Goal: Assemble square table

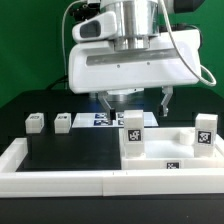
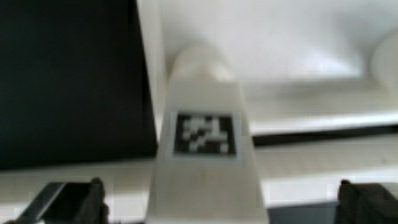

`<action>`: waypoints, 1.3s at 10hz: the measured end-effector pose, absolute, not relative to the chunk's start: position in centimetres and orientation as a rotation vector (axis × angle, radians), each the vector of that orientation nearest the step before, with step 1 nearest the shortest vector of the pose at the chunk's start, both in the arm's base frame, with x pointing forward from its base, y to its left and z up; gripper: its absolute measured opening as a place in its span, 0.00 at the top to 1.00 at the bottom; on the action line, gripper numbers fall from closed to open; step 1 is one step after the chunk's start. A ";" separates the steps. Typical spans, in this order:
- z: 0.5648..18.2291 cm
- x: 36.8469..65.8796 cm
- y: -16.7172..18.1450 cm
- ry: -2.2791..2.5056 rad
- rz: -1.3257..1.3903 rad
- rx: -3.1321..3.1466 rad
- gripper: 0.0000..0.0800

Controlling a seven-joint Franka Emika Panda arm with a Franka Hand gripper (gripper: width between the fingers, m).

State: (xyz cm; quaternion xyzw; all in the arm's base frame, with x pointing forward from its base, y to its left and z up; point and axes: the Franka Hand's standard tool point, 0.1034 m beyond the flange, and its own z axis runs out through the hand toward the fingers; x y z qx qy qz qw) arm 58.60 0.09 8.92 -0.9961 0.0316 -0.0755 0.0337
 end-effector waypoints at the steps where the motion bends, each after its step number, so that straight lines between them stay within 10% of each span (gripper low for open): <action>1: 8.8 58.5 0.0 0.099 -0.125 -3.054 0.19; 8: 8.9 60.2 -0.9 0.110 0.037 -3.036 0.19; 10: 8.8 60.2 -0.6 0.107 0.039 -3.036 0.54; 13: 8.8 60.2 -0.6 0.107 0.038 -3.036 0.64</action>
Offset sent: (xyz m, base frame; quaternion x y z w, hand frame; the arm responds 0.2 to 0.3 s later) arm 0.0169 -0.0145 0.0017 -0.0053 -0.1199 -0.0101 0.9927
